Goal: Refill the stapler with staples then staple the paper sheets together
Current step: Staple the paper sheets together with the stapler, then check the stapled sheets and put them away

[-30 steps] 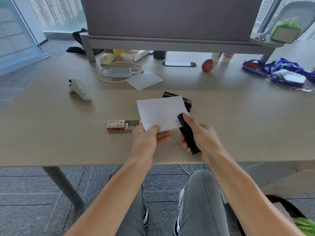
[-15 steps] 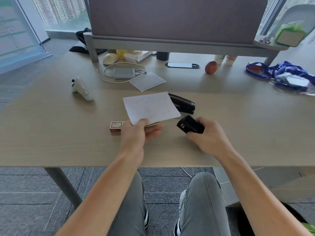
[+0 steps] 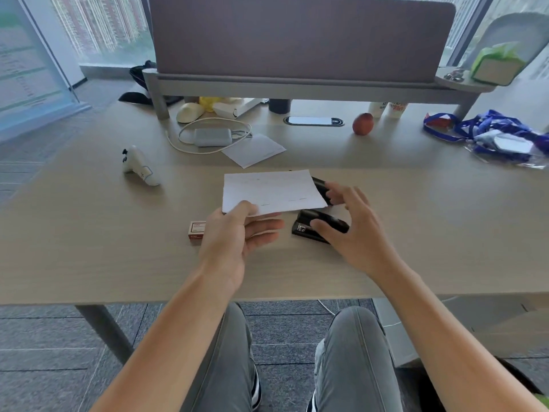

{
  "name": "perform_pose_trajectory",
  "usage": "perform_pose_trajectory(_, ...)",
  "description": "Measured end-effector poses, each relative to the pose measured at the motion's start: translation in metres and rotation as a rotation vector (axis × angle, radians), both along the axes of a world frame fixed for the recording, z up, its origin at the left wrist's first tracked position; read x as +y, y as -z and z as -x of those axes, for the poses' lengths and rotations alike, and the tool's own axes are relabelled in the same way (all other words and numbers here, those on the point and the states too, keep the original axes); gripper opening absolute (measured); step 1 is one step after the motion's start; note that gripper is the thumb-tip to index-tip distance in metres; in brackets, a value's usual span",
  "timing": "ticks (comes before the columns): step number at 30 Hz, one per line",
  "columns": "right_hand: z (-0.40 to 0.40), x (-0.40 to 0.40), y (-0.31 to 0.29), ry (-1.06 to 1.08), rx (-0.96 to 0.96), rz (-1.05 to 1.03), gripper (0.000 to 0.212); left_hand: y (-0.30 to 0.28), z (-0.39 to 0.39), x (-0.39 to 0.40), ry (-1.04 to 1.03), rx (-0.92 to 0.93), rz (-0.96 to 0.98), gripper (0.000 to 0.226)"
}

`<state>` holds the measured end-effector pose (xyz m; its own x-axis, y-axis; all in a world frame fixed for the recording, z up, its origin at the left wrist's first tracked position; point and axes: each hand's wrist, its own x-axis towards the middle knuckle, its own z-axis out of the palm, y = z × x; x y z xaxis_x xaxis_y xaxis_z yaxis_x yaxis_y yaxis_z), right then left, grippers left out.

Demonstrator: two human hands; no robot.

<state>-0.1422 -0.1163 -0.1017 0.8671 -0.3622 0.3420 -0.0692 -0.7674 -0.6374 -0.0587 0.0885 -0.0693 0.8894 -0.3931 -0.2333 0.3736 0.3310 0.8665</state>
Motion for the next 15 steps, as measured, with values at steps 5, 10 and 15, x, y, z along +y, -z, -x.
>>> perform_pose_trajectory(5, 0.012, -0.002, -0.012, -0.079, -0.294, 0.051, 0.031, -0.007, 0.010, -0.007, 0.102, -0.047, -0.046, 0.027)
perform_pose_trajectory(10, 0.021, 0.000, -0.029, -0.049, -0.347, -0.208, 0.017, -0.005, 0.018, -0.013, -0.039, -0.234, -0.141, 0.061)
perform_pose_trajectory(15, 0.034, 0.000, -0.041, -0.039, -0.265, -0.601, 0.009, -0.001, 0.026, -0.017, -0.113, -0.430, -0.235, 0.024)
